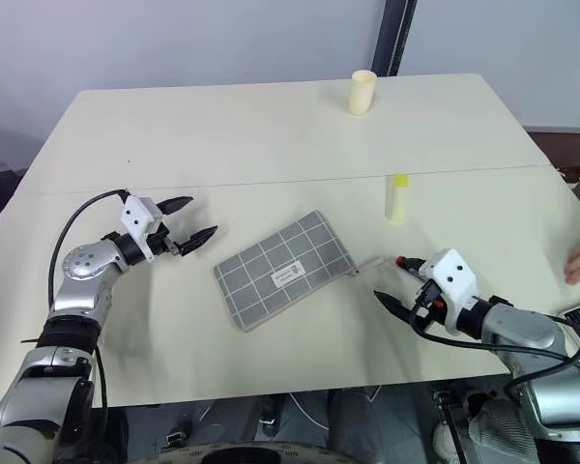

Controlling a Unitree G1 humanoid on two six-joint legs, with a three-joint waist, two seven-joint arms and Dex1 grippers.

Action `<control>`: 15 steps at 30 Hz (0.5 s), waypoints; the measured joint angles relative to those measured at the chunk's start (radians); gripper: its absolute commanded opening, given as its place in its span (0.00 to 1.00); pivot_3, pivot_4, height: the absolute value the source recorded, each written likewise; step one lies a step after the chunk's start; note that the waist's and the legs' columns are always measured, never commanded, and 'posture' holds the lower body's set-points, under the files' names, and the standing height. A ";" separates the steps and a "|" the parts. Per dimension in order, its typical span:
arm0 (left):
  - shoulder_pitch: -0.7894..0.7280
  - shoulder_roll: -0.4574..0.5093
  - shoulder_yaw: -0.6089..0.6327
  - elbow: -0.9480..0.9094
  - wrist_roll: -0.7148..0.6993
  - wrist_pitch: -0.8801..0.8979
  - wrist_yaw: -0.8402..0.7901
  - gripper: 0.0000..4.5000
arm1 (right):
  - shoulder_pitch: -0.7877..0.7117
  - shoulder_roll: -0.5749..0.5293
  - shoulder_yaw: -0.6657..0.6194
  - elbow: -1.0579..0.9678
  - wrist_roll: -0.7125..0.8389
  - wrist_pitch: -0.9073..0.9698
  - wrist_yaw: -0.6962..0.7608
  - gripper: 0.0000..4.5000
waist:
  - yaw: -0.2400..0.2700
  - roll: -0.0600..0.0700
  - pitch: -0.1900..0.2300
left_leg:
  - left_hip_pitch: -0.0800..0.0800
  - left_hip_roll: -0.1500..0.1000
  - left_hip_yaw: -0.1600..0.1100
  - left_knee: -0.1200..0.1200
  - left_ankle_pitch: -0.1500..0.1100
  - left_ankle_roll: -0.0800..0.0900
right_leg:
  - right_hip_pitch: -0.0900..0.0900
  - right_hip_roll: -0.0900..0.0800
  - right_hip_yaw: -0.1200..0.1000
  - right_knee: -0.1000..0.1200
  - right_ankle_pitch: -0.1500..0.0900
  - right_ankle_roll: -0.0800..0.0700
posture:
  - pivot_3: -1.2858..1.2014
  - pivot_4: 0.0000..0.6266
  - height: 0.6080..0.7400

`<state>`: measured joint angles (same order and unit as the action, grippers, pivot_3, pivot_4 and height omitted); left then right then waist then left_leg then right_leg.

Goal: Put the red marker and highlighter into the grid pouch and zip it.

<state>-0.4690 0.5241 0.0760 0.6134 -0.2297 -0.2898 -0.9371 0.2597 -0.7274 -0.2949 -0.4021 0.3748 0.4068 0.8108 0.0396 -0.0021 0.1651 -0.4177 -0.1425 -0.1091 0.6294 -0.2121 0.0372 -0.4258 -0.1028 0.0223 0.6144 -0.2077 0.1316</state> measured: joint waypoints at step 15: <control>-0.012 0.026 0.039 0.059 -0.001 -0.008 -0.028 1.00 | 0.089 -0.013 -0.092 -0.037 0.035 -0.007 0.047 1.00 | 0.000 0.000 0.000 | 0.000 0.000 0.000 -0.001 0.000 0.000 | 0.000 0.000 0.000 0.000 0.000 0.000 | 0.52 0.24 0.98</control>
<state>-0.4810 0.5503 0.1148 0.6723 -0.2311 -0.2976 -0.9650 0.3483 -0.7403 -0.3871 -0.4394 0.4096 0.4001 0.8580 0.0395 -0.0021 0.1651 -0.4178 -0.1421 -0.1090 0.6286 -0.2122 0.0371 -0.4263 -0.1033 0.0224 0.6140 -0.2080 0.1315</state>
